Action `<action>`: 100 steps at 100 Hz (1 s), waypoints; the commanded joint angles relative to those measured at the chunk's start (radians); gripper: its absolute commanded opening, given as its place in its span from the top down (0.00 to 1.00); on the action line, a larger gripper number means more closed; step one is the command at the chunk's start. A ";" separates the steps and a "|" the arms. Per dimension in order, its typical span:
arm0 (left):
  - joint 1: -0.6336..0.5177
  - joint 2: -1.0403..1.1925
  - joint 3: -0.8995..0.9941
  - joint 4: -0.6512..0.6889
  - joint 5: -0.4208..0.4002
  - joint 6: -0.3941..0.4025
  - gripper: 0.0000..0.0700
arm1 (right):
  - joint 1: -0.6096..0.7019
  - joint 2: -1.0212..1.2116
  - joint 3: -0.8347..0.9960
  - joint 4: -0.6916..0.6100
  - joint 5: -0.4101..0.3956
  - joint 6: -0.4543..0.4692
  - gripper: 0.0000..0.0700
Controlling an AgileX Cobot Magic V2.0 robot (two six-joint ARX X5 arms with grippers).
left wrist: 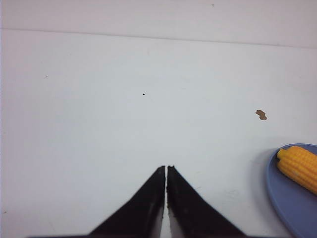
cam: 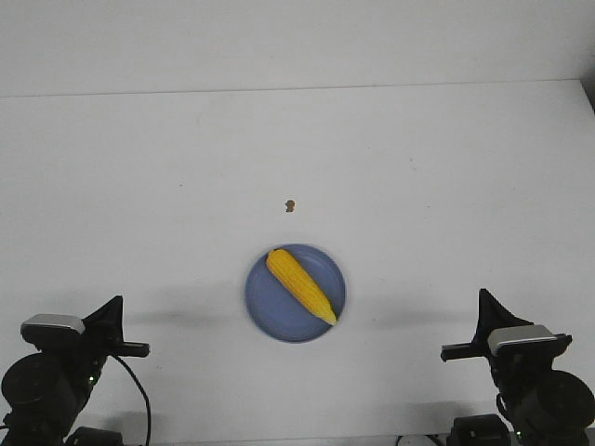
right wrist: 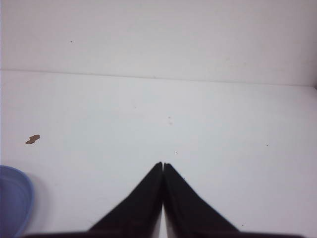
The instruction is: Place corn on plate with both arms
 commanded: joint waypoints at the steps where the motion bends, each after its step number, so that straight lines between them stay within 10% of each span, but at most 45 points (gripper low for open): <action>1: -0.002 0.000 0.013 0.010 0.000 -0.003 0.98 | 0.000 0.002 0.010 0.011 0.004 0.007 1.00; 65: -0.002 -0.009 0.012 0.021 -0.002 0.001 0.98 | 0.000 0.002 0.010 0.011 0.004 0.007 1.00; 100: 0.030 -0.129 -0.127 0.308 -0.002 0.002 0.98 | 0.000 0.002 0.010 0.011 0.004 0.007 1.00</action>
